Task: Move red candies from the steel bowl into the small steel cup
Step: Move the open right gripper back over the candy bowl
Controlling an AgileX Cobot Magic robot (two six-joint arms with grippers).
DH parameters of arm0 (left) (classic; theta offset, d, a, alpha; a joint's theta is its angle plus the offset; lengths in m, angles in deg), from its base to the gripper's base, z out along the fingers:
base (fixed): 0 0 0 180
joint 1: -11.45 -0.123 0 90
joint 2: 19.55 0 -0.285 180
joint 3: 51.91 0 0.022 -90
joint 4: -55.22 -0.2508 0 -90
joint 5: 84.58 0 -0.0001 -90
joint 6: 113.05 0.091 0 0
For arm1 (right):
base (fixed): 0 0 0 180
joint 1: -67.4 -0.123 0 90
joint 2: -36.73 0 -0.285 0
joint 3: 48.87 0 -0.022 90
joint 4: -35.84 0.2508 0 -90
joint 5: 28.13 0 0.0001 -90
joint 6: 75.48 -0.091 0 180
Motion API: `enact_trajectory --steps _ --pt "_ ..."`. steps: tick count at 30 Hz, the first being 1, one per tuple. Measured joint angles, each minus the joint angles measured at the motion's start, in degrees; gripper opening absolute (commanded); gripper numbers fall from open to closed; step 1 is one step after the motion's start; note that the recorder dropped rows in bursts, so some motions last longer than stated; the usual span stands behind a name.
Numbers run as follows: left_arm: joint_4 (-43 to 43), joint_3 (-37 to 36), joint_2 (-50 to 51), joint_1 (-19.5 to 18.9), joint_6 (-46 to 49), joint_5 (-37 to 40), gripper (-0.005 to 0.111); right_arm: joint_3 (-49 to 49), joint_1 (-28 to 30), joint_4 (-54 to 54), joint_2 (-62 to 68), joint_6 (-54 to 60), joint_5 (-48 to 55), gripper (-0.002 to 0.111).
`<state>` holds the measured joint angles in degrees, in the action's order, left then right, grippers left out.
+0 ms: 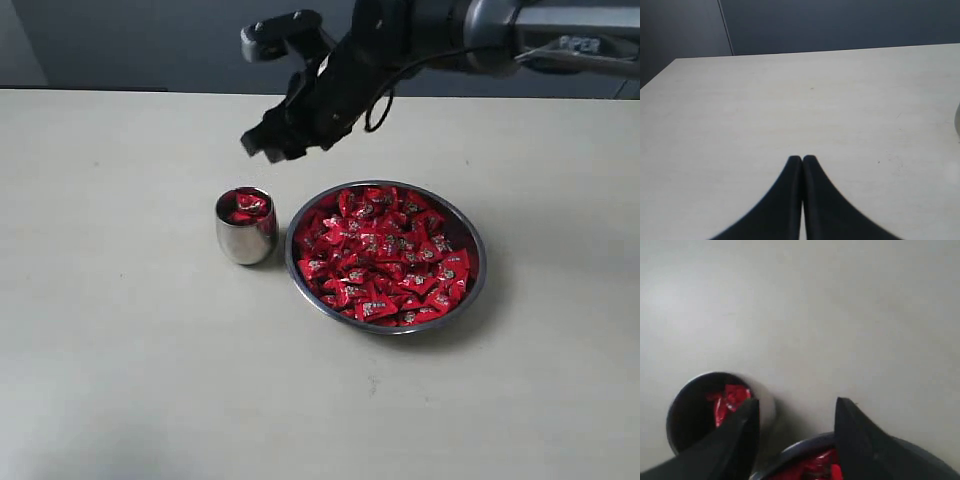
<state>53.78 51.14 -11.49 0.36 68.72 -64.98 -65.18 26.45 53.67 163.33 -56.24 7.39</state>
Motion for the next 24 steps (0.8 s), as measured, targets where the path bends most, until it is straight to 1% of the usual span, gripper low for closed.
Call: enact_trajectory --steps 3,5,12,19,24 --pt "0.0 0.0 0.0 0.0 0.0 0.0 0.000 -0.2 3.6 0.0 -2.9 -1.3 1.4 0.032" --pt "0.0 0.0 0.0 0.0 0.0 0.0 0.000 0.9 5.8 -0.2 -4.5 -1.7 2.7 0.030" --pt "0.0 0.0 0.0 0.0 0.0 0.0 0.000 13.2 10.8 -0.7 -12.1 -1.7 2.1 0.030" --pt "0.0 0.0 0.0 0.0 0.0 0.0 0.000 26.7 15.9 -0.3 -19.9 -1.5 -2.2 0.030" --pt "0.0 0.0 0.0 0.0 0.0 0.0 0.000 31.7 17.3 3.0 -21.2 -1.3 -4.1 0.030"
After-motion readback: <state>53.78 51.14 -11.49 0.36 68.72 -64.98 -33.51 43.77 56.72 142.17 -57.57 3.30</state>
